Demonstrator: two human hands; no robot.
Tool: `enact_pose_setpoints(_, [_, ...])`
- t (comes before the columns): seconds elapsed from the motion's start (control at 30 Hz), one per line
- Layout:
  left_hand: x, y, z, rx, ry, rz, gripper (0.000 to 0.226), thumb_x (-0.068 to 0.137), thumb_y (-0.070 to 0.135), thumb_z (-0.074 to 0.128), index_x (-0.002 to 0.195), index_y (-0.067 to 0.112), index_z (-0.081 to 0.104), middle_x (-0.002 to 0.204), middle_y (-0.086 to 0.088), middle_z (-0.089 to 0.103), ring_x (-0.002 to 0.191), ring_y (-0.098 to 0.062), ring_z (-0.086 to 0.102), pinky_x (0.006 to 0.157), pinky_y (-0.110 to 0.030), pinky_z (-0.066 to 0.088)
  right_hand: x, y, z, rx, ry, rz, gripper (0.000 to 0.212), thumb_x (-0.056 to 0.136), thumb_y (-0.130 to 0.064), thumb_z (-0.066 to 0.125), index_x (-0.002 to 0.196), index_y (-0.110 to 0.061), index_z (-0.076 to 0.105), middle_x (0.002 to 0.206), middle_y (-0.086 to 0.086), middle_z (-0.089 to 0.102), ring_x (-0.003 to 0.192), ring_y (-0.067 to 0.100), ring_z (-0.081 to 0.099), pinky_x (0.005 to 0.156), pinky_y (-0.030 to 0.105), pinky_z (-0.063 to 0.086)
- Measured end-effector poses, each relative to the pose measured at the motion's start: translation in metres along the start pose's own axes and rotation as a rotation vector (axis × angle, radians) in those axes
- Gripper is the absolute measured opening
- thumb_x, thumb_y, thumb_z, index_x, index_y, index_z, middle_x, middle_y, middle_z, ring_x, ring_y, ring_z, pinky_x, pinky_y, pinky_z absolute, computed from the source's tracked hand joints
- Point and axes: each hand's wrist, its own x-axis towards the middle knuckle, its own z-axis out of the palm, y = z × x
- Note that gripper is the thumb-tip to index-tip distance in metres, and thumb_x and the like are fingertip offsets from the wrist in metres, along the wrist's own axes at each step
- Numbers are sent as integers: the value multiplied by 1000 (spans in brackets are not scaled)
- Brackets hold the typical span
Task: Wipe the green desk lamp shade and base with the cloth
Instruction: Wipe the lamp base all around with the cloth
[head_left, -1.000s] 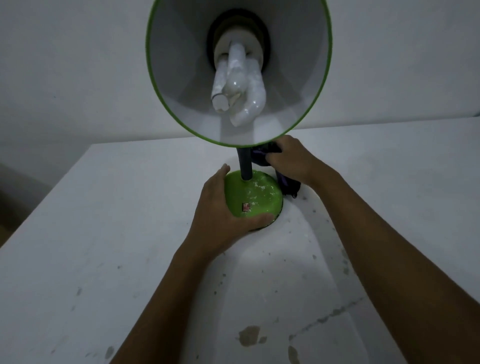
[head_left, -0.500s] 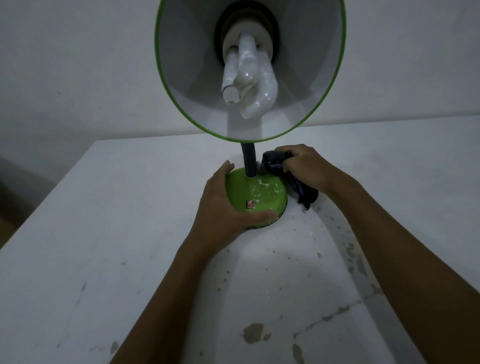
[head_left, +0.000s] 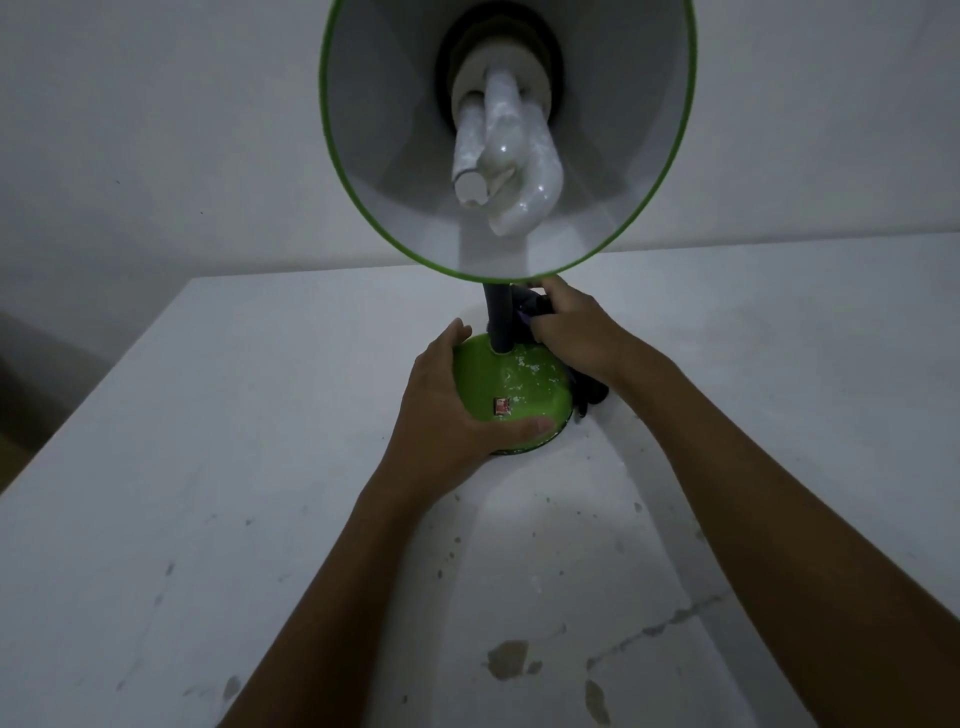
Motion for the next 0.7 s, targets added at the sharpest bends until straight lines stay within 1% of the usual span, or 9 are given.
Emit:
enact_pose_setpoints(0.07, [0, 0, 0, 0, 0, 2, 124, 47, 59, 90, 150, 31, 27, 150, 16, 36, 133, -5, 39, 108, -34, 44, -1, 2, 0, -29, 23, 1, 37, 96, -16, 53, 132, -23, 51, 124, 9, 60, 109, 25, 58, 93, 38, 48])
enact_pose_setpoints(0.1, [0, 0, -1, 0, -1, 3, 124, 47, 59, 90, 150, 30, 27, 150, 16, 36, 133, -5, 39, 108, -35, 44, -2, 3, -1, -48, 30, -3, 35, 97, -19, 53, 131, -23, 52, 122, 9, 61, 108, 26, 58, 94, 40, 48])
enact_pose_setpoints(0.23, [0, -1, -2, 4, -6, 10, 123, 48, 60, 90, 150, 30, 28, 151, 15, 36, 134, -7, 39, 109, -37, 43, -7, 6, -3, -113, 48, -45, 28, 96, -15, 51, 123, -21, 57, 111, 12, 65, 101, 29, 61, 82, 40, 51])
enact_pose_setpoints(0.3, [0, -1, -2, -1, -7, 7, 123, 47, 60, 89, 150, 30, 28, 150, 15, 35, 134, -7, 39, 109, -37, 43, -13, 8, -5, -123, 63, -60, 28, 94, -9, 49, 119, -18, 59, 107, 14, 67, 99, 32, 62, 81, 43, 52])
enact_pose_setpoints(0.37, [0, -1, -1, -11, -6, 5, 124, 47, 60, 90, 150, 30, 28, 150, 16, 35, 134, -6, 38, 109, -36, 43, -19, 10, -7, -128, 75, -66, 31, 91, -4, 48, 116, -16, 61, 104, 14, 67, 97, 32, 62, 81, 44, 51])
enact_pose_setpoints(0.43, [1, -1, -1, -14, -6, 4, 124, 47, 59, 90, 150, 29, 28, 150, 15, 35, 134, -6, 38, 109, -35, 42, -24, 13, -10, -109, 70, -68, 32, 90, -3, 48, 115, -16, 62, 100, 9, 67, 93, 27, 62, 77, 38, 50])
enact_pose_setpoints(0.53, [1, -1, -1, -7, -3, 9, 123, 47, 59, 90, 150, 29, 29, 149, 15, 36, 133, -6, 38, 109, -35, 42, -24, 12, -11, 4, 110, -44, 31, 91, -4, 50, 114, -20, 64, 95, 0, 66, 83, 12, 58, 66, 22, 44])
enact_pose_setpoints(0.63, [0, -1, -1, -5, -5, 6, 124, 47, 59, 90, 150, 29, 28, 149, 16, 36, 132, -6, 39, 109, -34, 42, -12, 9, -9, 41, 210, -27, 39, 90, -2, 47, 119, -23, 63, 104, -2, 65, 83, 2, 57, 64, 9, 45])
enact_pose_setpoints(0.7, [0, -2, -1, -6, -2, 5, 124, 46, 60, 90, 150, 29, 29, 149, 15, 36, 133, -6, 39, 109, -36, 43, -8, 8, -3, 10, 167, -17, 44, 91, 0, 45, 125, -24, 60, 111, -2, 62, 83, 1, 56, 61, 4, 43])
